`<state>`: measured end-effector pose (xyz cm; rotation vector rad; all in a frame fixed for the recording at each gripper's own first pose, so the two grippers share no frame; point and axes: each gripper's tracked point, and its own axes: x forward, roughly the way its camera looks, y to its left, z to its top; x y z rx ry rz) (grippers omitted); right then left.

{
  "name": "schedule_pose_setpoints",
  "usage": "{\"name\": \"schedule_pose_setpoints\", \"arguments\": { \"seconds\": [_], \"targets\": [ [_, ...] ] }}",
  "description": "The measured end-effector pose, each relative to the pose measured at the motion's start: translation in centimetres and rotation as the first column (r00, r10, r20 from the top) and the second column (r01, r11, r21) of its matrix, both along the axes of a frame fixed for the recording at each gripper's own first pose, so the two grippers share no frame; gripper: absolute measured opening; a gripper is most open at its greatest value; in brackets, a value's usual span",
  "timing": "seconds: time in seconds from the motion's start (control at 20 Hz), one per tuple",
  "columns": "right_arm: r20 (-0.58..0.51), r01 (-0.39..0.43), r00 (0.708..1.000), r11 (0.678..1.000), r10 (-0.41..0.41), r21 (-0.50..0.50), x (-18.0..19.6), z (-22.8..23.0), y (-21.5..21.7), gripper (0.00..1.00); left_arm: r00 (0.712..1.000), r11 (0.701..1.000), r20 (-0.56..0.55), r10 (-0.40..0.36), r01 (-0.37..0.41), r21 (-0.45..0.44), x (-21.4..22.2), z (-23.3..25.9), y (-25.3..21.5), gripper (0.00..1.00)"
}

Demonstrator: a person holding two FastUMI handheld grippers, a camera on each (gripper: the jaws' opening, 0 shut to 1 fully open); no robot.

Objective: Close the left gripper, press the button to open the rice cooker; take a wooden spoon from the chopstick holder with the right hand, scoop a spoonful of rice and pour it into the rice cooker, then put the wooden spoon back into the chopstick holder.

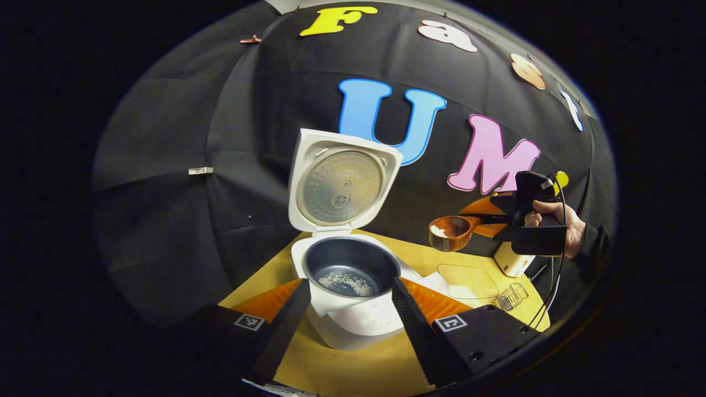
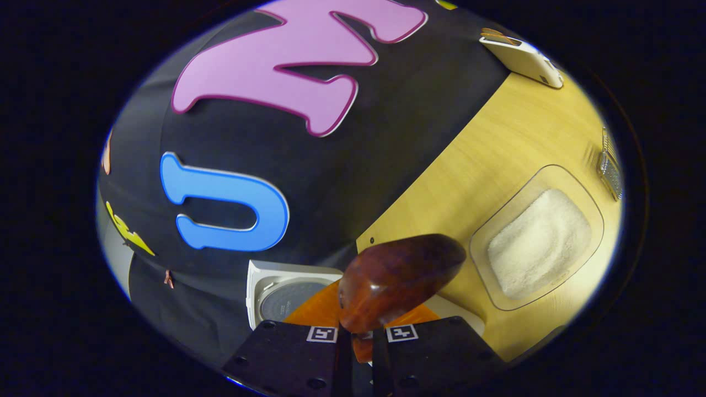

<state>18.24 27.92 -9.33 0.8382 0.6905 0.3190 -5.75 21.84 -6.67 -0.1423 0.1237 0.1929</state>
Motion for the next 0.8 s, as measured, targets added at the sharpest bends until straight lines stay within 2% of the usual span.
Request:
{"name": "schedule_pose_setpoints", "arguments": {
  "seconds": [0.1,0.15,0.35,0.4,0.45,0.5,0.6,0.7,0.75,0.8],
  "targets": [
    [0.023,-0.053,0.998,0.997,0.054,-0.048,-0.3,-0.4,2.6,0.17,1.0,0.999,0.005,0.03,-0.03,-0.014,-0.5,0.0,1.5,0.92],
    [0.041,-0.079,0.996,0.994,0.082,-0.076,-0.4,-0.6,3.9,0.17,0.999,0.999,0.007,0.046,-0.046,-0.021,-0.7,0.1,2.3,0.96],
    [0.121,-0.149,0.977,0.965,0.178,-0.213,-0.6,-2.3,8.0,0.17,0.995,0.994,0.009,0.097,-0.097,-0.044,-1.5,0.0,5.1,0.96],
    [0.131,-0.16,0.972,0.959,0.194,-0.234,-0.8,-2.9,8.9,0.17,0.994,0.993,0.004,0.106,-0.106,-0.046,-1.6,-0.2,5.6,0.92],
    [0.132,-0.168,0.97,0.953,0.206,-0.254,-0.8,-3.6,9.5,0.17,0.993,0.992,-0.002,0.118,-0.118,-0.044,-1.8,-0.5,6.2,0.96],
    [0.136,-0.179,0.965,0.943,0.223,-0.281,-0.9,-4.5,10.1,0.17,0.992,0.991,-0.006,0.127,-0.127,-0.043,-1.9,-0.7,6.7,0.96],
    [0.158,-0.196,0.95,0.91,0.268,-0.365,-1.2,-5.8,10.6,0.17,0.99,0.989,-0.004,0.141,-0.141,-0.047,-2.3,-0.7,7.4,0.96],
    [0.192,-0.194,0.93,0.862,0.314,-0.468,-1.5,-6.9,11.2,0.18,0.988,0.986,-0.007,0.155,-0.155,-0.054,-2.8,-1.0,7.9,0.96],
    [0.217,-0.193,0.913,0.836,0.345,-0.514,-1.6,-7.1,11.5,0.17,0.987,0.985,-0.013,0.162,-0.163,-0.059,-2.9,-1.3,8.1,0.92],
    [0.229,-0.194,0.9,0.812,0.37,-0.55,-1.9,-7.4,11.9,0.17,0.985,0.983,-0.019,0.169,-0.17,-0.065,-2.9,-1.7,8.4,0.96]
  ]
}}
